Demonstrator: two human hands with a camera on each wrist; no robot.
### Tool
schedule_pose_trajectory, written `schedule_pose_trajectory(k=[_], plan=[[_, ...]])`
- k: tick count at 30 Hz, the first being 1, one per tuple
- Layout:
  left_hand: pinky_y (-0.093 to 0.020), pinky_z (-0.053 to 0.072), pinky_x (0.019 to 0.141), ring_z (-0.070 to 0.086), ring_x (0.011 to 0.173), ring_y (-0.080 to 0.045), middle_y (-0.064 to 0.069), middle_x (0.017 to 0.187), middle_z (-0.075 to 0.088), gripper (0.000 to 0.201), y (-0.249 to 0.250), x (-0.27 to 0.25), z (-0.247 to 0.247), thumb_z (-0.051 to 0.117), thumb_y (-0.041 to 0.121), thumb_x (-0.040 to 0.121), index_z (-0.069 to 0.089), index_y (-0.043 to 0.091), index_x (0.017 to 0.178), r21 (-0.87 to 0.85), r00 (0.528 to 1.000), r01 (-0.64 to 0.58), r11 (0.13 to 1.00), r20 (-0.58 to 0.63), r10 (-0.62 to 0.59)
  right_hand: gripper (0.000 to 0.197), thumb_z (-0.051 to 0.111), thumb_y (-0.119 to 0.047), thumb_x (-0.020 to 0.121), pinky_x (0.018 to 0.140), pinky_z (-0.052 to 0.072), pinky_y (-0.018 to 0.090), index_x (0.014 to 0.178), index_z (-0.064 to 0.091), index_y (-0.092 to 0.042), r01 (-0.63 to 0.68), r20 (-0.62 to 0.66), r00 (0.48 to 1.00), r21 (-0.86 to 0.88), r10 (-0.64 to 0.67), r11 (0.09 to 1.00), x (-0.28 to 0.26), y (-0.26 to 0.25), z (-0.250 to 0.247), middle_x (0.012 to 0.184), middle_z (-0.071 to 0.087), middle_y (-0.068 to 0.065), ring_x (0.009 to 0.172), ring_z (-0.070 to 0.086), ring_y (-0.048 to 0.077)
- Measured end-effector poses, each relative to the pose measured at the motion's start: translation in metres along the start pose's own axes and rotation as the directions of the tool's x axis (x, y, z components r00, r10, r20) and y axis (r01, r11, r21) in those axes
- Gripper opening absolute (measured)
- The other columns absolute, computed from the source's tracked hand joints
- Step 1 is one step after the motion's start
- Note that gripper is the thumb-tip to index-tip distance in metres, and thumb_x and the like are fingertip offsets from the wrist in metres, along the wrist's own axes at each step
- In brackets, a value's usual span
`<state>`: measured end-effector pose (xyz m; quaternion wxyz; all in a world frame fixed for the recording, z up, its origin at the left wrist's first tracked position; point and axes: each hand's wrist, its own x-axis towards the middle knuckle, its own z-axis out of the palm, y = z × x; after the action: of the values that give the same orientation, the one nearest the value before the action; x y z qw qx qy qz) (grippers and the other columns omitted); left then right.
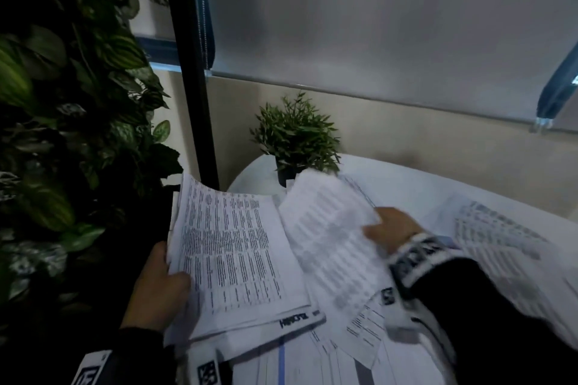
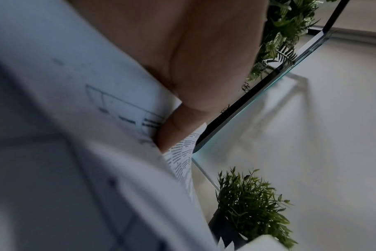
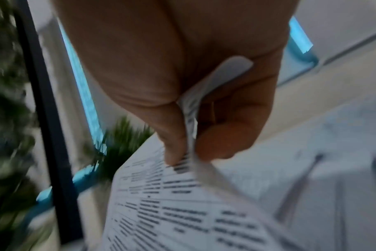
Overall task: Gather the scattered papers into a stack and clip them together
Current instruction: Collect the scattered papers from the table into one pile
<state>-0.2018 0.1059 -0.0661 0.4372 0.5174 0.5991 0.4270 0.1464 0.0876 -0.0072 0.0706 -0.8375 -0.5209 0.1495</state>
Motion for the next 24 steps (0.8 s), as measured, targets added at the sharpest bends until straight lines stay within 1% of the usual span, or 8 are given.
schedule_pose_trajectory(k=[4,7,10,13,16,18,21,24], plan=[[-0.037,0.045,0.085,0.057,0.095,-0.028,-0.009,0.108,0.055,0.086,-0.001,-0.002,0.007,0.044,-0.018,0.082,0.012,0.031,0.146,-0.016,1.0,0.019,1.0,0.023,-0.019,0.02,0.051,-0.039,0.089,0.078,0.051,0.044,0.094,0.058,-0.02,0.012,-0.416,0.903,0.272,0.106,0.962,-0.064,0.065,-0.068,0.098,0.065,0.017,0.086,0.062,0.036],[-0.027,0.042,0.075,0.057,0.092,-0.02,-0.003,0.111,0.054,0.09,0.004,-0.009,0.013,0.042,-0.021,0.082,0.012,0.034,0.147,0.005,0.998,-0.031,1.0,0.057,0.031,0.032,0.054,-0.051,0.085,0.077,0.053,0.056,0.099,0.057,-0.022,0.25,-0.55,0.826,0.554,0.124,0.794,-0.093,0.055,-0.082,0.09,0.068,0.009,0.082,0.065,0.036],[-0.026,0.039,0.09,0.051,0.111,-0.012,0.008,0.127,0.051,0.081,0.001,-0.01,0.016,0.039,-0.025,0.077,0.04,0.031,0.137,0.043,0.992,-0.069,0.997,0.104,0.065,0.015,0.059,-0.019,0.087,0.084,0.053,0.052,0.101,0.064,-0.019,0.322,-0.389,0.921,0.72,-0.027,0.616,-0.086,0.009,-0.039,0.094,0.073,0.005,0.088,0.069,0.029],[-0.032,0.049,0.076,0.062,0.097,-0.021,-0.001,0.112,0.063,0.057,-0.002,-0.006,0.019,0.048,-0.011,0.08,0.054,0.032,0.117,-0.065,0.996,0.008,0.998,0.094,-0.002,0.024,0.054,-0.008,0.093,0.083,0.056,0.043,0.114,0.062,-0.015,0.074,0.014,0.986,0.854,-0.165,0.516,-0.08,-0.036,0.011,0.102,0.072,0.002,0.093,0.069,0.022],[-0.029,0.049,0.063,0.063,0.077,-0.02,-0.005,0.09,0.065,0.026,0.007,-0.008,0.023,0.05,0.022,0.096,0.058,0.012,0.118,-0.287,0.99,0.117,0.951,0.114,-0.087,0.027,0.052,-0.017,0.095,0.087,0.048,0.02,0.121,0.049,-0.022,0.011,0.253,0.931,0.701,-0.263,0.713,-0.086,-0.065,0.043,0.117,0.059,-0.013,0.105,0.054,0.008],[-0.032,0.049,0.069,0.064,0.08,-0.023,-0.006,0.093,0.066,0.03,0.009,-0.01,0.025,0.045,0.028,0.1,0.059,0.006,0.116,-0.358,0.985,0.156,0.92,0.128,-0.118,0.044,0.053,-0.033,0.093,0.093,0.041,0.02,0.132,0.041,-0.018,0.098,0.363,0.888,0.453,-0.284,0.886,-0.085,-0.074,0.052,0.126,0.052,-0.005,0.111,0.051,0.014],[-0.043,0.047,0.089,0.063,0.094,-0.027,-0.007,0.108,0.065,0.036,0.002,-0.012,0.022,0.064,0.004,0.088,0.052,0.012,0.121,-0.245,0.986,0.141,0.959,0.123,-0.113,0.05,0.047,-0.058,0.088,0.096,0.043,0.033,0.118,0.043,-0.019,0.201,0.476,0.827,0.246,-0.299,0.948,-0.078,-0.081,0.047,0.118,0.053,0.006,0.105,0.053,0.019],[-0.041,0.044,0.095,0.057,0.103,-0.024,-0.009,0.119,0.059,0.062,-0.013,-0.004,0.014,0.061,-0.013,0.078,0.044,0.015,0.13,-0.001,0.988,0.105,0.994,0.113,-0.104,0.08,0.031,-0.07,0.087,0.106,0.033,0.04,0.143,0.03,-0.012,0.194,0.332,0.924,0.022,-0.19,0.981,-0.048,-0.085,0.041,0.147,0.036,0.012,0.132,0.037,0.029]])
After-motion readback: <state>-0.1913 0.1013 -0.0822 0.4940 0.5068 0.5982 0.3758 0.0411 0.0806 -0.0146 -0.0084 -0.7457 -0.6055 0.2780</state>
